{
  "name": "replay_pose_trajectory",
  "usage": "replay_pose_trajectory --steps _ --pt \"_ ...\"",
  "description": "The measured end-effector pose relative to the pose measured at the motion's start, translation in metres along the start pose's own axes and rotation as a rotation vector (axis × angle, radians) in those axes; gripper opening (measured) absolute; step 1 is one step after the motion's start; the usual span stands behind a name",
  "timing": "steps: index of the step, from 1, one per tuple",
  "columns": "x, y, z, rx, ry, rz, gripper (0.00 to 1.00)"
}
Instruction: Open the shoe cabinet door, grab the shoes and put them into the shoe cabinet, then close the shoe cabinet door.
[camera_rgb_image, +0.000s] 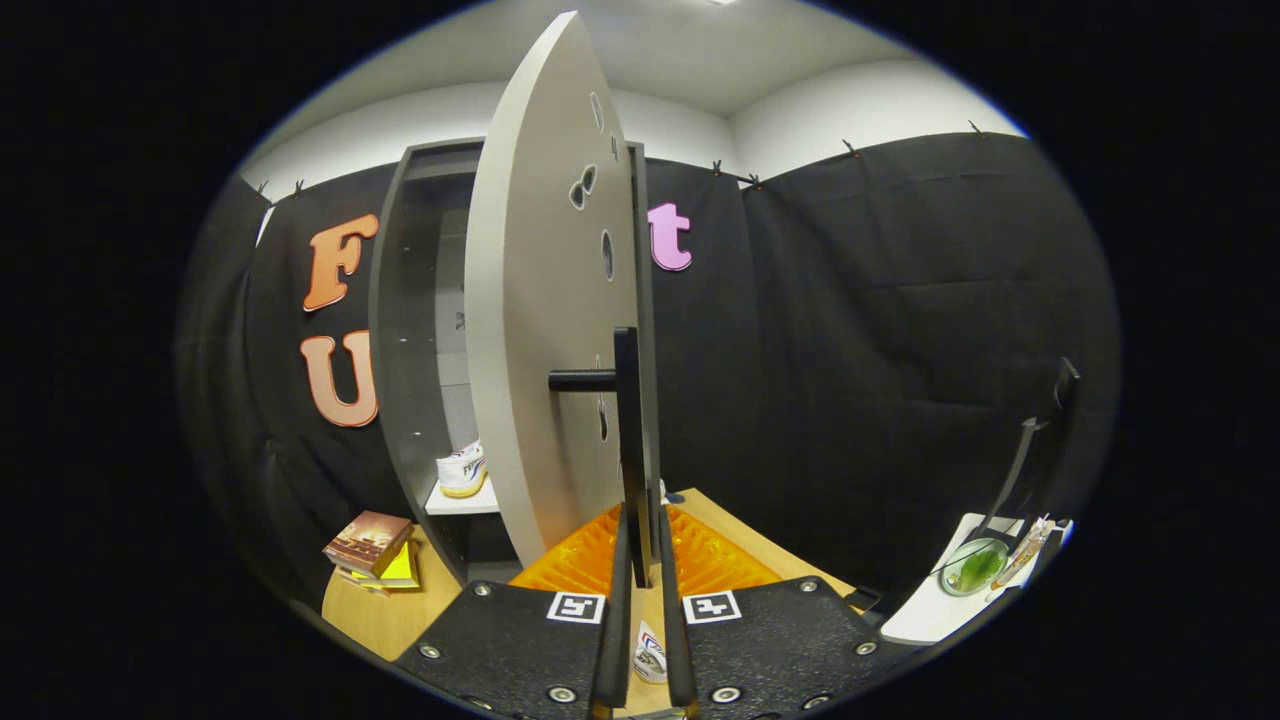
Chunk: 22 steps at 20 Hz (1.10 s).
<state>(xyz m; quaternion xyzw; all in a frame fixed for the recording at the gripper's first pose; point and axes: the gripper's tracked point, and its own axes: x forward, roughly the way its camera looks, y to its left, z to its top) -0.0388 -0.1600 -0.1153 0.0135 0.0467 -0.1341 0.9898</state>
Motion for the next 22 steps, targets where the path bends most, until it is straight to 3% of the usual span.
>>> replay_pose_trajectory --steps 4,8,11,17,22 --pt "-0.006 -0.038 -0.013 -0.011 0.003 -0.103 0.16" --pt "-0.016 -0.081 -0.077 0.007 0.115 -0.204 0.36" --pt "-0.032 -0.096 -0.158 0.035 0.239 -0.229 0.56" --pt "-0.048 -0.059 -0.287 0.015 0.446 -0.157 0.84" --pt "-0.024 -0.005 -0.326 -0.057 0.501 -0.029 0.94"
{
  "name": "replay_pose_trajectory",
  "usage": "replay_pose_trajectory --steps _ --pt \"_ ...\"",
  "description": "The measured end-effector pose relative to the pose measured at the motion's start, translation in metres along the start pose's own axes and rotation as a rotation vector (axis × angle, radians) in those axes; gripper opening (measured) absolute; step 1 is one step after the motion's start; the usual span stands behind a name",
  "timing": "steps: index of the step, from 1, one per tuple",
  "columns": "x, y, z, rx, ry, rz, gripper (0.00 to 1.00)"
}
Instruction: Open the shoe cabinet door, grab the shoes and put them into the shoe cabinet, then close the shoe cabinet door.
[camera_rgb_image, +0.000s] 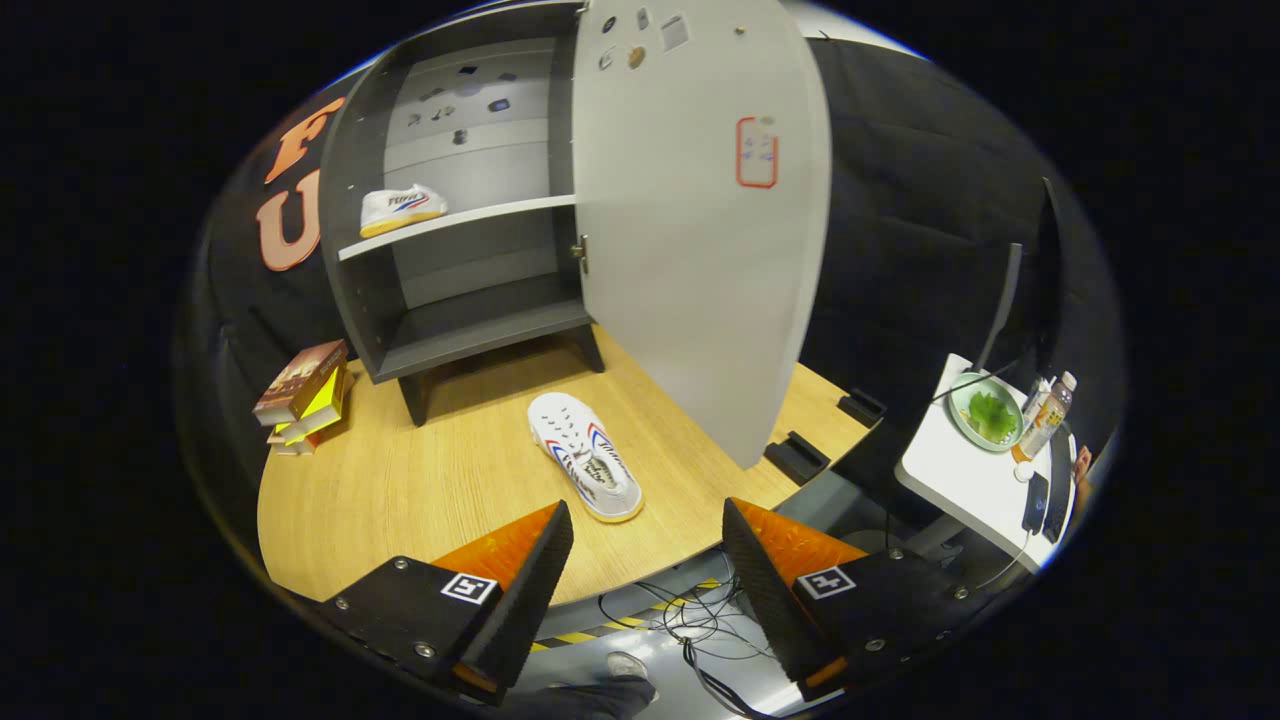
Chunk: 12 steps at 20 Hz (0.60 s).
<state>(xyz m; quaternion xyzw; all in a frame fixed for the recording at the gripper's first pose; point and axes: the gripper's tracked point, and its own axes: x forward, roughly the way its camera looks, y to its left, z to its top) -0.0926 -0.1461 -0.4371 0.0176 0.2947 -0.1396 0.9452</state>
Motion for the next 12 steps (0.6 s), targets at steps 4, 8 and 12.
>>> replay_pose_trajectory --steps 4,8,12 --pt "0.023 0.041 0.009 -0.108 -0.002 0.073 0.94" --pt "0.058 0.064 0.012 -0.224 0.008 0.122 0.94" --pt "0.104 0.073 -0.003 -0.261 0.100 0.169 0.94"
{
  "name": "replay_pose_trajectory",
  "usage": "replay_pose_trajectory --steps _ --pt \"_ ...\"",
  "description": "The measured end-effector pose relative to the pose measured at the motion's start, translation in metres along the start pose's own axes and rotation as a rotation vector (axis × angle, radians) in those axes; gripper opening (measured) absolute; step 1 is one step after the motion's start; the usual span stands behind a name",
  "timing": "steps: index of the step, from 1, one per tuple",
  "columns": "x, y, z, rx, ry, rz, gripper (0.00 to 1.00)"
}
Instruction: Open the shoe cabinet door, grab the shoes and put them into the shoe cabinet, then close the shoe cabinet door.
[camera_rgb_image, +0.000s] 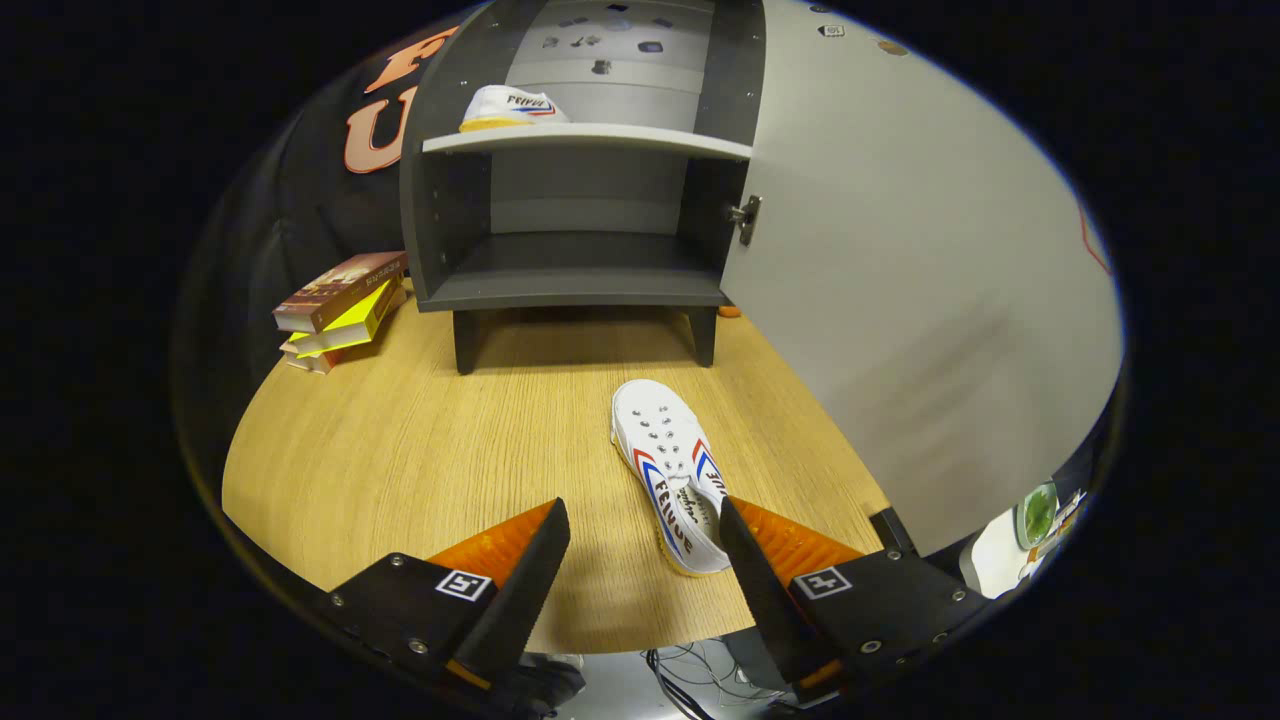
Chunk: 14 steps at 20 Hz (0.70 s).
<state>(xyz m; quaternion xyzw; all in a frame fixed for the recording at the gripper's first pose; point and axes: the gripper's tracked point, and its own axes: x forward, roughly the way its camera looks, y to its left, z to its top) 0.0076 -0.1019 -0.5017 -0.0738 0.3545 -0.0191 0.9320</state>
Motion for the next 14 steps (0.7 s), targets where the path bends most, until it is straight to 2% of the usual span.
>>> replay_pose_trajectory --steps 2,4,5,8,9,11,14 --pt "0.023 -0.002 -0.005 0.029 0.047 0.026 0.88" --pt "0.044 -0.010 -0.010 0.031 0.091 0.025 0.78" --pt "0.053 -0.014 -0.012 0.023 0.110 0.024 0.70" --pt "0.076 -0.020 -0.020 -0.003 0.165 0.037 0.55" --pt "0.080 -0.020 -0.024 -0.010 0.184 0.044 0.47" --pt "0.091 -0.019 -0.027 -0.034 0.195 0.058 0.40" --pt "0.100 -0.017 -0.029 -0.049 0.207 0.076 0.37"
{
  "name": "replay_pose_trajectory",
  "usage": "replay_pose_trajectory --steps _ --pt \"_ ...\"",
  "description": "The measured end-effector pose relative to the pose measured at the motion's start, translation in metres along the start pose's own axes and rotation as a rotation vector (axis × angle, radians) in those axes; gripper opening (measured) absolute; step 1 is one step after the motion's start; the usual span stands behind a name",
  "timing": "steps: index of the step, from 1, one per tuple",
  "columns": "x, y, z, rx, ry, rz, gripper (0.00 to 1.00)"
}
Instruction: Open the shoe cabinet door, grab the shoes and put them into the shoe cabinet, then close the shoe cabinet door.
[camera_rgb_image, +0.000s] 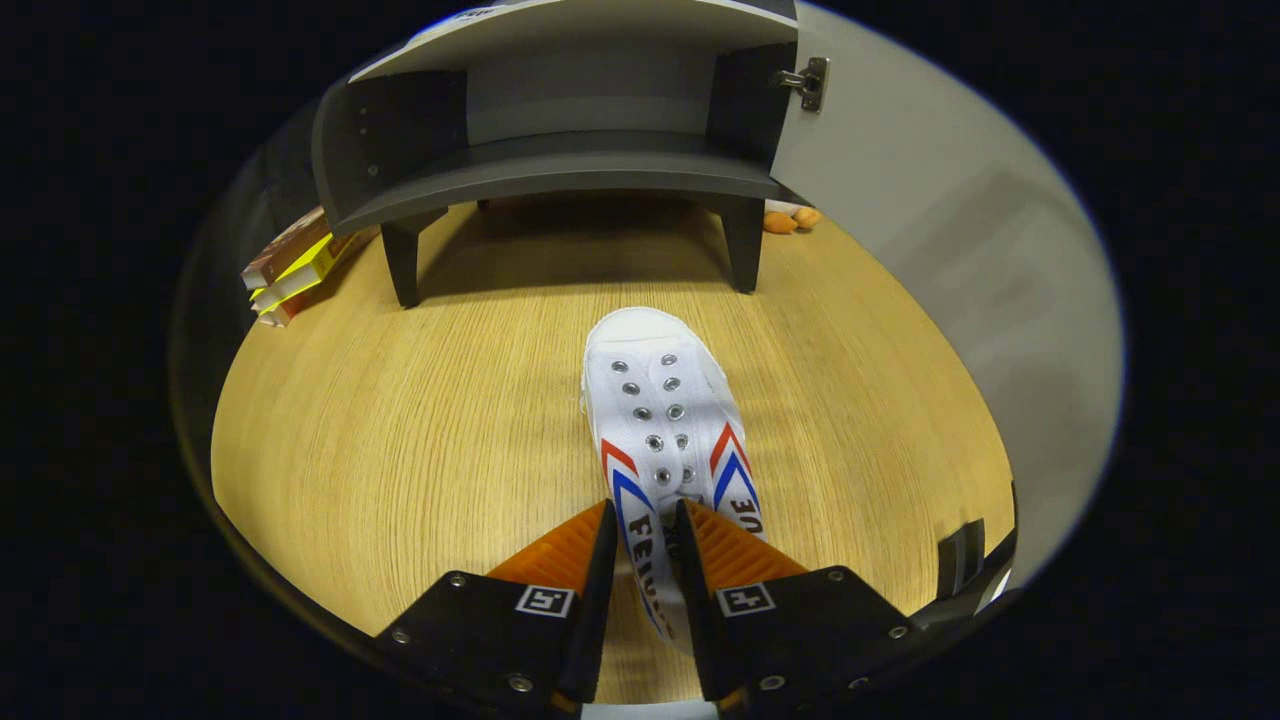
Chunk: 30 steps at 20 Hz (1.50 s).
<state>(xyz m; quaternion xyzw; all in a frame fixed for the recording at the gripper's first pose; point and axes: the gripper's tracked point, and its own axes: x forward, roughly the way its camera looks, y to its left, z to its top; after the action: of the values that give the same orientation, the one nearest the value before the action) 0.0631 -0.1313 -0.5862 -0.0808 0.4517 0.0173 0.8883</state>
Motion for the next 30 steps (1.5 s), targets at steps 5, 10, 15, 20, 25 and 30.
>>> replay_pose_trajectory --steps 5,10,15,20,25,30 --pt "0.002 0.002 0.002 -0.103 -0.010 0.013 0.27" --pt "0.002 0.010 0.003 -0.084 -0.005 0.052 0.03" --pt "-0.009 0.018 0.020 -0.001 -0.023 0.103 0.00" --pt "-0.039 0.017 0.042 0.031 -0.071 0.128 0.00" --pt "-0.086 0.022 0.078 0.081 -0.133 0.157 0.00" --pt "-0.136 0.020 0.109 0.096 -0.180 0.154 0.00"
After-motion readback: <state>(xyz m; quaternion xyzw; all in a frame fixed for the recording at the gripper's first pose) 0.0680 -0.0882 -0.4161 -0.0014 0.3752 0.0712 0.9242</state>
